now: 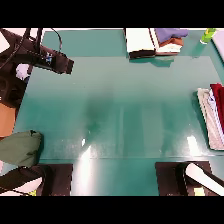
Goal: Fold the shirts.
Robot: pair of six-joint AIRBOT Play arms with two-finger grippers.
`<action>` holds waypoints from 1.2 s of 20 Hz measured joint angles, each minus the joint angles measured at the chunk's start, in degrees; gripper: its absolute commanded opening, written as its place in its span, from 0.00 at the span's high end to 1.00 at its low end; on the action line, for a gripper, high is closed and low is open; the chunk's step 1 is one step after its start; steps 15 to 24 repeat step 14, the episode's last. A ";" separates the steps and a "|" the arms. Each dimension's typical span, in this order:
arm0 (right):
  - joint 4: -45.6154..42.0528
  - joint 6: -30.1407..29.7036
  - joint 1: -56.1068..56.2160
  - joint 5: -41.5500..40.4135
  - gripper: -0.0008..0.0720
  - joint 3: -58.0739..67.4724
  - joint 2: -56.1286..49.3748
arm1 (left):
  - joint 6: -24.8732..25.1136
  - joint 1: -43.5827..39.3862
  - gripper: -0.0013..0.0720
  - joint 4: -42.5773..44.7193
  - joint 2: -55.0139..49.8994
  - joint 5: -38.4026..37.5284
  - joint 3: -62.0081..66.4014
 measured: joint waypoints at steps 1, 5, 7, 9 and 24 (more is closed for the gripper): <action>0.83 0.07 5.44 -0.33 0.20 1.07 -1.14 | 0.00 0.00 0.94 0.02 0.00 0.04 0.00; 2.21 0.15 24.09 -1.14 0.78 3.91 -5.62 | -0.02 0.00 0.94 0.11 0.00 0.17 0.00; 2.51 0.02 31.04 -1.57 0.96 4.98 -7.72 | -0.02 0.00 0.94 0.24 0.00 0.17 0.00; 2.67 -0.39 36.20 -1.77 0.96 5.68 -9.38 | -0.02 0.00 0.94 0.24 0.00 0.17 0.00; 2.91 -0.81 42.69 -1.77 0.96 6.16 -11.65 | -0.04 0.00 0.94 0.24 0.00 0.20 0.00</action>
